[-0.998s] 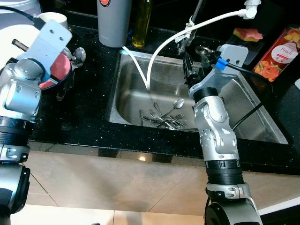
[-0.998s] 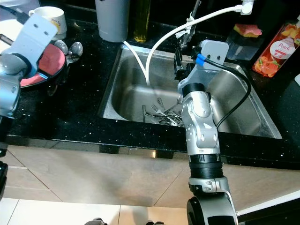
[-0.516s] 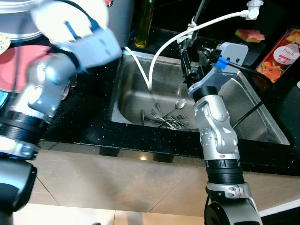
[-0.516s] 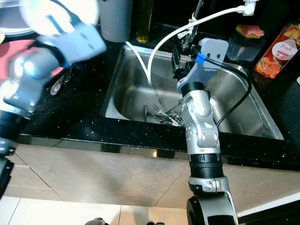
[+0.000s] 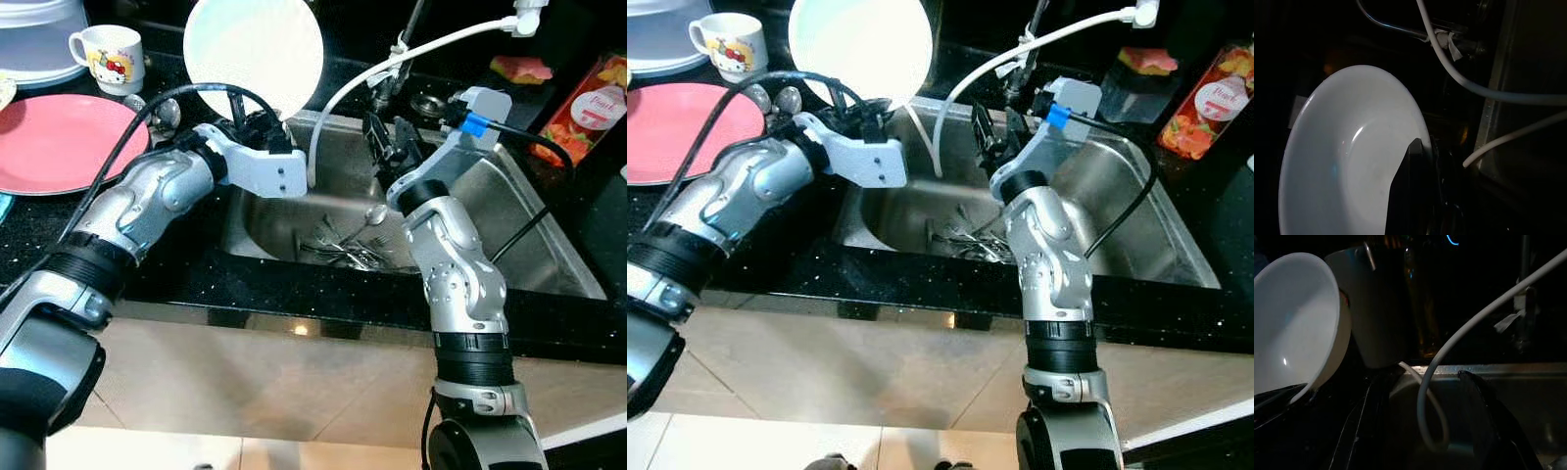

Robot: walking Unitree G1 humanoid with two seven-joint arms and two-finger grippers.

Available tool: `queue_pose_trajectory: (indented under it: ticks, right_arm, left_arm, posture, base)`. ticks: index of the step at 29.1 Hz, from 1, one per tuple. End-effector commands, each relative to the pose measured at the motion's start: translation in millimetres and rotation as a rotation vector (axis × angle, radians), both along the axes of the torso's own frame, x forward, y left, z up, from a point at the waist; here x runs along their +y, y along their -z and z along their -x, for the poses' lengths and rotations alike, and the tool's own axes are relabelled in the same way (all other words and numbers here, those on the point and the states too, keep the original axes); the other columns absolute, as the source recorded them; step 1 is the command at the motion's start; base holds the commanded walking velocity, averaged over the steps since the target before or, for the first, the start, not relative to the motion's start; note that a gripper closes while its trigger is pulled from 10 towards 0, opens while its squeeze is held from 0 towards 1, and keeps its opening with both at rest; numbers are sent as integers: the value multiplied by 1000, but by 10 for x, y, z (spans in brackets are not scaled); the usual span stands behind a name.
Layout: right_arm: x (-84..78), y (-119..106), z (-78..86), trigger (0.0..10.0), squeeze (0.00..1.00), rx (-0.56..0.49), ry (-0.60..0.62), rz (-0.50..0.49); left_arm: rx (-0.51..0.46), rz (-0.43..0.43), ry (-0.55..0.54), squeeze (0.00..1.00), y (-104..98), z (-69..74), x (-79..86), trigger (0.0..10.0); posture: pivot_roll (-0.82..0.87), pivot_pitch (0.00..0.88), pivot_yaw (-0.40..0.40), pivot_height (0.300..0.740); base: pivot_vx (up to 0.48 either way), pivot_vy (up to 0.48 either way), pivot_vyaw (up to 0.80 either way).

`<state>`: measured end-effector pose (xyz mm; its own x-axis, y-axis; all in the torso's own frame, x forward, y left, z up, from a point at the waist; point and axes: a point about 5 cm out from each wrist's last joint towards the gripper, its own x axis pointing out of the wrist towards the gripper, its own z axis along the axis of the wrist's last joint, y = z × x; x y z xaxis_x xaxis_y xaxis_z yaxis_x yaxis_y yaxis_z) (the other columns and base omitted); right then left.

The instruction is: Kitchen organization

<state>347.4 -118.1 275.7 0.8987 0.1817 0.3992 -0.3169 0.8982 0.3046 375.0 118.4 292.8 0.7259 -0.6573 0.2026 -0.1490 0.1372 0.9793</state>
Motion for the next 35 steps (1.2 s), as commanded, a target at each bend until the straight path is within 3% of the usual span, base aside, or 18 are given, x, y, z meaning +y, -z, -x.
queue_pose_trajectory:
  ticks: [1, 12, 16, 23, 27, 31, 35]
  right_arm:
    - [6, 49, 8, 10000, 0, 21, 3, 15]
    - [-12, 115, 12, 10000, 0, 38, 37, 6]
    - [53, 96, 38, 10000, 0, 29, 17, -6]
    - [183, 70, 53, 10000, 0, 43, -84, -14]
    - [184, 81, 19, 10000, 0, 66, -74, -3]
    - [153, 21, 10, 10000, 0, 64, -111, -115]
    - [132, -2, 23, 10000, 0, 56, -133, -135]
  left_arm:
    - [-40, -14, 57, 0, -16, 22, -120, 10000]
    - [-45, -64, 106, 0, 228, 9, -122, 10000]
    - [-25, -94, 160, 0, 359, 53, -160, 10000]
    - [-44, -96, 183, 0, 370, 46, -181, 10000]
    - [-51, -95, 196, 0, 367, 56, -203, 10000]
    - [-48, -93, 201, 0, 360, 53, -216, 10000]
    - [-54, -86, 202, 0, 340, 50, -219, 10000]
  posture:
    - [282, 85, -67, 740]
    - [297, 60, 6, 740]
    - [294, 51, -1, 740]
    - [295, 47, -31, 740]
    - [290, 47, -44, 740]
    - [283, 56, -55, 740]
    - [277, 63, -61, 740]
  base:
    - [0, 0, 0]
    - [0, 0, 0]
    - [0, 0, 0]
    - [0, 0, 0]
    - [0, 0, 0]
    - [0, 0, 0]
    - [0, 0, 0]
